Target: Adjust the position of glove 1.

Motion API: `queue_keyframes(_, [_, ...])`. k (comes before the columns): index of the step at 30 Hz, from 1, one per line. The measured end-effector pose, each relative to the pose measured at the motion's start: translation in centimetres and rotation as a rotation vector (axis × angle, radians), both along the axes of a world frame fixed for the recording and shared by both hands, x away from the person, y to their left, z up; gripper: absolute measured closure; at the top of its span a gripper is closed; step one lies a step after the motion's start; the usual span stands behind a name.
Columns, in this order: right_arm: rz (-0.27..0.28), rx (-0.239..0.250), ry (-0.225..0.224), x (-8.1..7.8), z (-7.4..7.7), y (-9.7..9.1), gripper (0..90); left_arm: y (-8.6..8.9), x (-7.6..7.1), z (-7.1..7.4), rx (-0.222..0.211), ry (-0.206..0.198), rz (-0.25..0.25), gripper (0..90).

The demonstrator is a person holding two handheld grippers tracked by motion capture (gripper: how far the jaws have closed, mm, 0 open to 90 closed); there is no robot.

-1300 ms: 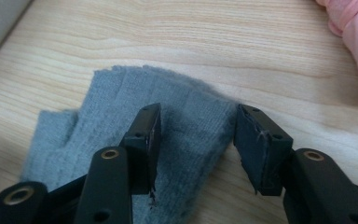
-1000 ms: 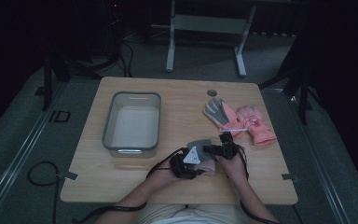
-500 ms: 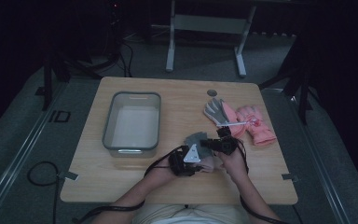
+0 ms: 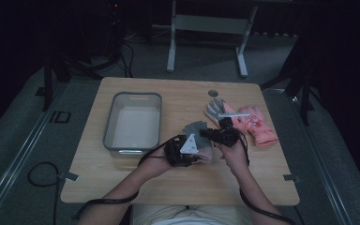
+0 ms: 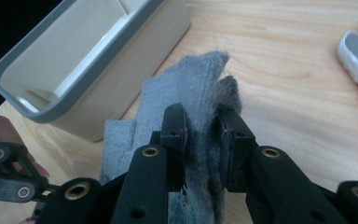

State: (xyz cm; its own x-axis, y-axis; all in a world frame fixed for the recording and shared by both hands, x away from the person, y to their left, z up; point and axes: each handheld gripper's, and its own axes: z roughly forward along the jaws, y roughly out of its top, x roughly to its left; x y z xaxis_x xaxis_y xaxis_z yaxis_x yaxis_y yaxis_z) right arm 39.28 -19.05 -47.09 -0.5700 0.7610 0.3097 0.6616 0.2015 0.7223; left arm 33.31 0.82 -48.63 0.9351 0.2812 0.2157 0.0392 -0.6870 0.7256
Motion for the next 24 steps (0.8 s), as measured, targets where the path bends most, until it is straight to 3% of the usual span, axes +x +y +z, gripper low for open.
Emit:
queue_keyframes(13, [0.032,0.006,-0.043,1.4,2.5,2.7,74.7,2.3,0.7,2.9,0.055,-0.064,0.028,69.1])
queue_keyframes(18, [0.055,0.020,-0.060,2.1,3.4,4.1,74.7,3.5,0.7,3.9,0.067,-0.089,0.060,69.1])
queue_keyframes(24, [0.073,0.017,-0.077,2.6,4.3,6.0,74.7,5.0,1.0,4.7,0.069,-0.092,0.084,69.1])
